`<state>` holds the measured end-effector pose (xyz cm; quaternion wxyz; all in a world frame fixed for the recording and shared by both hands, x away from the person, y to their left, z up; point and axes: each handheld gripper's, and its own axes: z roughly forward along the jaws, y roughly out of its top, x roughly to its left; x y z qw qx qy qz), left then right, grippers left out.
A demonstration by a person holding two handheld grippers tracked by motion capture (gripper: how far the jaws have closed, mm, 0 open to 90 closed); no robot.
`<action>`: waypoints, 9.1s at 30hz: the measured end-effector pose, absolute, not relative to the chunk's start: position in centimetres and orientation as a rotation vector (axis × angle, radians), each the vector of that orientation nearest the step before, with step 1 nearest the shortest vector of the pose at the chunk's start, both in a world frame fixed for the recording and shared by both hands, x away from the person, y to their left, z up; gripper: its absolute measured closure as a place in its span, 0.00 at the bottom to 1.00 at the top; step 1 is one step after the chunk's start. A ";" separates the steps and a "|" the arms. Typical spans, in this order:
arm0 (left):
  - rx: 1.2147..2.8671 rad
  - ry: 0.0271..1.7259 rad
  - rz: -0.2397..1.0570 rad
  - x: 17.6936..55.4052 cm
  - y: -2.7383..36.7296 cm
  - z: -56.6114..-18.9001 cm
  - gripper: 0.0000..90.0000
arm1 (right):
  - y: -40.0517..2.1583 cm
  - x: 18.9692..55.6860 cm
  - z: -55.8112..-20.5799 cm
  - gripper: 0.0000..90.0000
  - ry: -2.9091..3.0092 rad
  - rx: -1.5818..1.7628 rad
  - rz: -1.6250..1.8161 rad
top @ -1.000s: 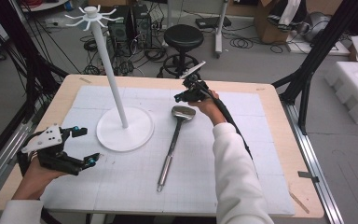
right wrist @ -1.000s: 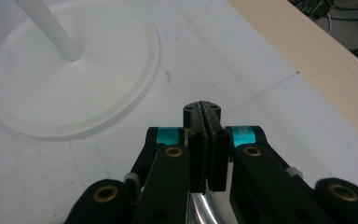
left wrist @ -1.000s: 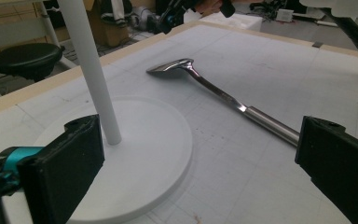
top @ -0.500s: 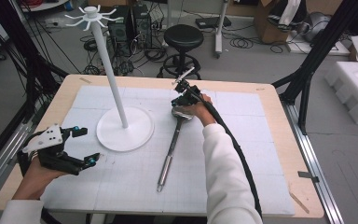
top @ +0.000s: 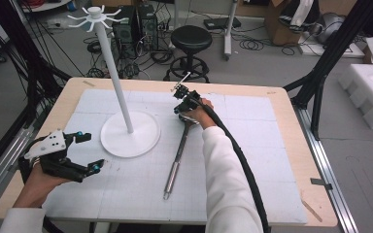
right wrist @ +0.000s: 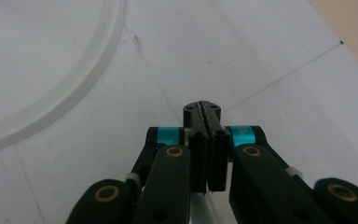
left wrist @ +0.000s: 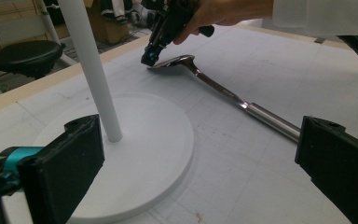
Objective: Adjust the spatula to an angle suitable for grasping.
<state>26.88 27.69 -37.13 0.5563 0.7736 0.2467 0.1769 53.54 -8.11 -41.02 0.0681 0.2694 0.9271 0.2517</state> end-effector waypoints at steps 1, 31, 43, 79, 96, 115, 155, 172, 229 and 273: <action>1.826 0.582 0.418 26.9 27.7 -37.1 0.02 | -8.1 53.6 -41.1 1.00 2.794 0.812 0.757; 1.838 0.585 0.415 26.9 27.4 -37.3 0.02 | -9.9 53.8 -41.3 1.00 2.821 0.841 0.606; 1.843 0.578 0.416 26.8 27.2 -37.3 0.02 | -11.8 53.2 -41.0 1.00 2.832 0.886 0.567; 1.858 0.553 0.405 26.5 25.9 -37.2 0.02 | -19.5 49.1 -40.9 1.00 2.774 1.001 0.614; 1.859 0.555 0.407 26.5 25.7 -37.2 0.02 | -23.4 46.1 -41.1 1.00 2.748 1.083 0.671; 1.861 0.549 0.407 26.5 25.6 -37.2 0.02 | -26.9 42.8 -41.2 1.00 2.766 1.081 0.700; 1.862 0.553 0.406 26.7 25.5 -37.2 0.02 | -31.0 36.9 -40.9 1.00 2.923 0.899 0.692; 1.861 0.553 0.409 26.7 25.5 -37.1 0.02 | -30.6 35.2 -40.1 1.00 3.011 0.744 0.573; 1.857 0.544 0.414 26.7 25.6 -36.9 0.02 | -25.8 31.6 -33.0 0.00 2.821 0.440 0.639; 1.851 0.542 0.414 26.6 25.7 -36.8 0.02 | -16.7 28.1 -39.3 0.16 3.084 0.026 0.353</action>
